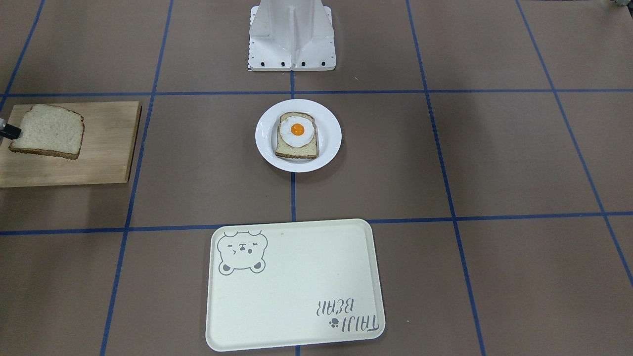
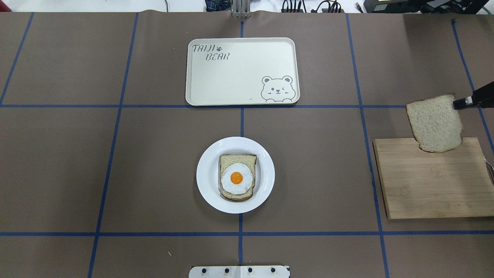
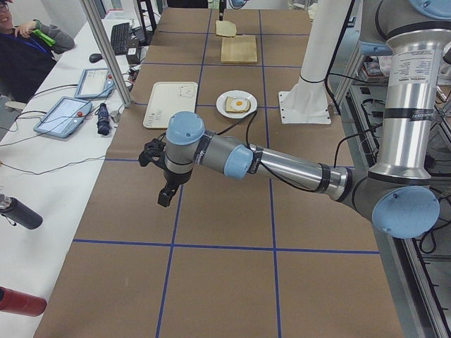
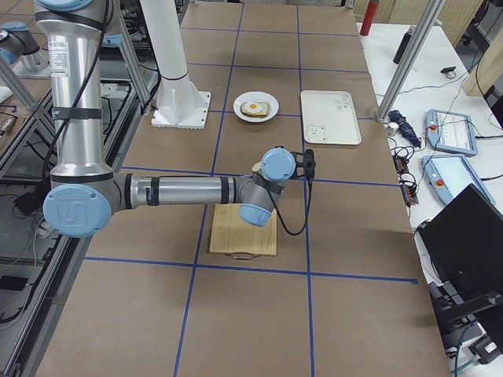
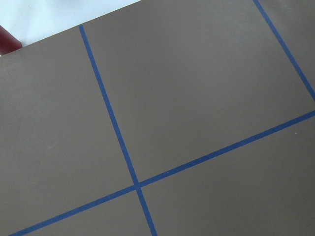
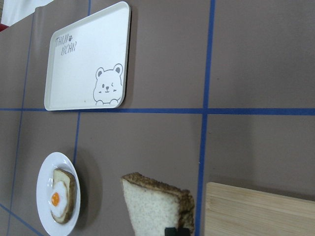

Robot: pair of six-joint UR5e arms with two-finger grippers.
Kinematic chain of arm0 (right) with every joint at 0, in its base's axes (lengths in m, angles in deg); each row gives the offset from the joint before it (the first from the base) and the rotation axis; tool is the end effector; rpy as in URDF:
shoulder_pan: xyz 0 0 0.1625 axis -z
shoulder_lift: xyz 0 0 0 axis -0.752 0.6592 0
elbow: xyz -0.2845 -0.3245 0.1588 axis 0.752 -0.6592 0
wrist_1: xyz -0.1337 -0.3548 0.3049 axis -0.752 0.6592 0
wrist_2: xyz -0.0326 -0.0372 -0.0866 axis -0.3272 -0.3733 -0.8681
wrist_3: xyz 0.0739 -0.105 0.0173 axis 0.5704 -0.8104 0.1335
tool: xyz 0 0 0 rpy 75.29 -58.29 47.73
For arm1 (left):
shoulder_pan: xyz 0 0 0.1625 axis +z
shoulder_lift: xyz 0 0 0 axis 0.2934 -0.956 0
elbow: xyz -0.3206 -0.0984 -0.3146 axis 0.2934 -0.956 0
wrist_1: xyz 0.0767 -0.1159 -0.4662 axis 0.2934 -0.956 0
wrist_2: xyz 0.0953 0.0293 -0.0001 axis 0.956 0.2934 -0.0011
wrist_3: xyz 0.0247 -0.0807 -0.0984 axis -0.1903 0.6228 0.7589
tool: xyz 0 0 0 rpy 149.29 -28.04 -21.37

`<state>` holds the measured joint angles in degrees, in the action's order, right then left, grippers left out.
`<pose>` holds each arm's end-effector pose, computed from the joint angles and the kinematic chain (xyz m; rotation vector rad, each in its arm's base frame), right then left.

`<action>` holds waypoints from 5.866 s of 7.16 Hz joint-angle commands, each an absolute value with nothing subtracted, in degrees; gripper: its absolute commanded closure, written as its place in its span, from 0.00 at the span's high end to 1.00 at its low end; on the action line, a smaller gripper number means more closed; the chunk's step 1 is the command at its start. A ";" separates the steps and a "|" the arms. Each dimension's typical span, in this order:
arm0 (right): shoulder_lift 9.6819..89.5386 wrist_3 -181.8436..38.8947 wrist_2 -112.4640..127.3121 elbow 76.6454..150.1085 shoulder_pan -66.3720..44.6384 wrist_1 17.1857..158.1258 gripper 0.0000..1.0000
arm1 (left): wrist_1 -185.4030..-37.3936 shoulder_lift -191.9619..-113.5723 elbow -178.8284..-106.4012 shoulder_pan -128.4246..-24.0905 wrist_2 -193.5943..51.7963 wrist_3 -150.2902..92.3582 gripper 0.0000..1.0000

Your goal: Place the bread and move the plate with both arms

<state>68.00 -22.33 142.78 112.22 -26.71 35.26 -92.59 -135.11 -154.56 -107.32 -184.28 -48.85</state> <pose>-0.1284 -0.5467 0.5168 0.1342 -1.4334 0.0130 -0.0444 -0.5948 0.5492 0.4060 0.7565 0.2327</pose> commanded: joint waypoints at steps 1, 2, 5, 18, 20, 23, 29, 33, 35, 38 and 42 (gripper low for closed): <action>63.94 -9.99 133.97 118.00 -19.31 35.25 0.00 | -92.59 -134.93 -154.22 -107.33 -184.36 -48.62 0.99; 60.17 -2.19 127.81 120.20 -13.61 35.25 0.00 | -92.59 -135.02 -153.78 -107.33 -184.28 -48.62 0.99; 53.46 5.19 102.18 121.81 6.59 35.43 0.00 | -92.59 -135.02 -153.51 -107.33 -184.28 -46.51 0.99; 47.83 -4.65 77.22 111.61 28.46 36.04 0.00 | -92.50 -134.93 -152.98 -107.33 -184.37 -45.63 0.99; 47.74 -6.76 76.08 110.82 28.37 36.05 0.99 | -92.50 -135.02 -153.16 -107.33 -184.37 -44.58 0.99; 47.31 -6.85 84.45 114.40 19.72 42.94 1.00 | -92.59 -135.02 -153.25 -107.33 -185.33 -44.58 0.99; 53.86 -41.36 108.06 118.73 -10.79 79.51 1.00 | -102.32 -137.91 -157.89 -100.58 -185.95 -36.55 0.99; 69.14 -77.12 112.45 118.64 -27.22 87.90 1.00 | -121.95 -137.92 -157.56 -81.63 -184.82 1.61 0.99; 76.97 -88.72 113.69 118.12 -33.92 88.86 1.00 | -132.45 -137.92 -157.47 -74.14 -180.59 17.85 0.99; 81.23 -96.22 113.86 118.90 -40.60 91.49 1.00 | -145.02 -137.22 -157.29 -62.99 -173.36 33.34 0.99; 78.07 -96.50 116.15 124.18 -41.67 105.03 1.00 | -146.55 -140.97 -153.70 -44.43 -154.25 41.97 0.98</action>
<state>78.62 -96.42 115.88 123.01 -41.43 102.40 -146.25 -138.90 -155.29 -48.87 -159.27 39.28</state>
